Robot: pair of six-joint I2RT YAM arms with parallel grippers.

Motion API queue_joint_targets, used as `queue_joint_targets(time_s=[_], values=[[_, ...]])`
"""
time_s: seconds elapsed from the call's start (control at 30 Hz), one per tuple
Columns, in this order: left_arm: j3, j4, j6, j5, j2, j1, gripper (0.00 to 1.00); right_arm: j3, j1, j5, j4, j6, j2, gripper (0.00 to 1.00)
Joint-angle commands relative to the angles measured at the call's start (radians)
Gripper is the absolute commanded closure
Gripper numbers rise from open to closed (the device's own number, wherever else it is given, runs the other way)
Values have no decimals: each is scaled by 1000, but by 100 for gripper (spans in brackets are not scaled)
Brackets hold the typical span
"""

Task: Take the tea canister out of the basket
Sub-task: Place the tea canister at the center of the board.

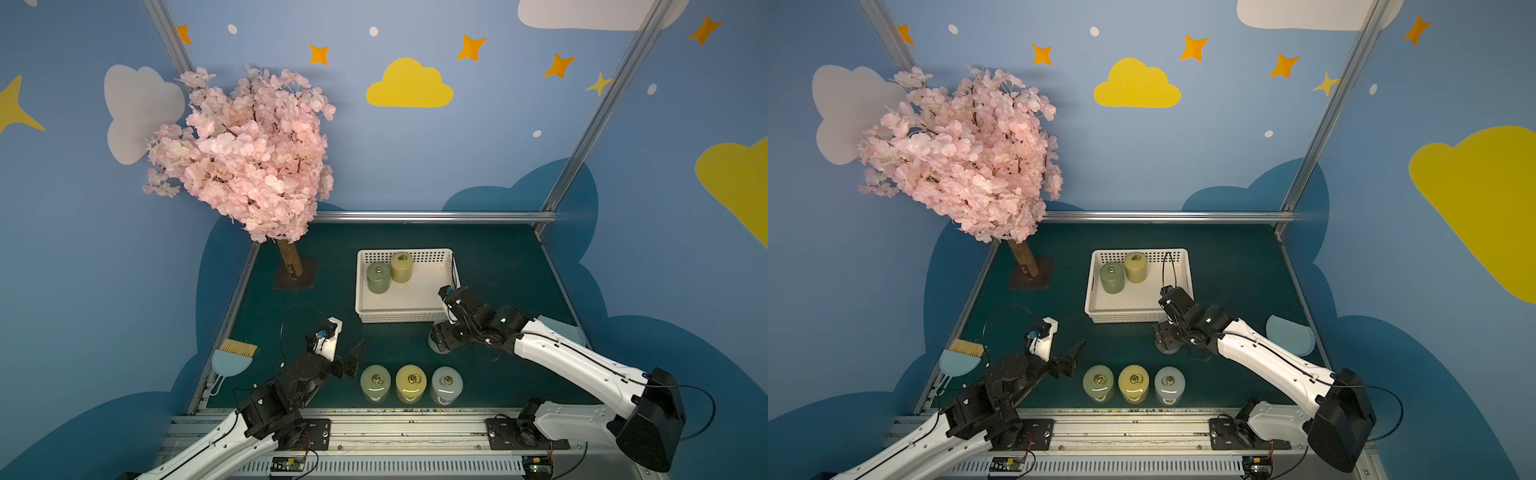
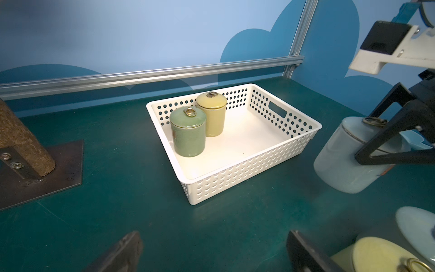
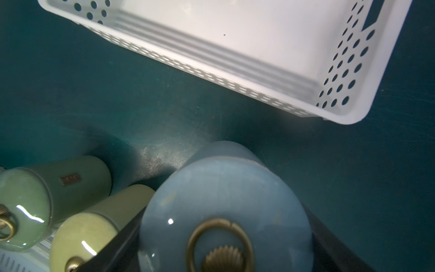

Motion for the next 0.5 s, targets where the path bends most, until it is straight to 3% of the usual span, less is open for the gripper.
queue_joint_targets(time_s=[0.0, 0.47], values=[[-11, 10, 8, 1, -9, 3, 0, -3, 8, 8, 59, 23, 0, 45], [-11, 9, 8, 2, -9, 2, 0, -63, 18, 11, 100, 50, 33, 45]])
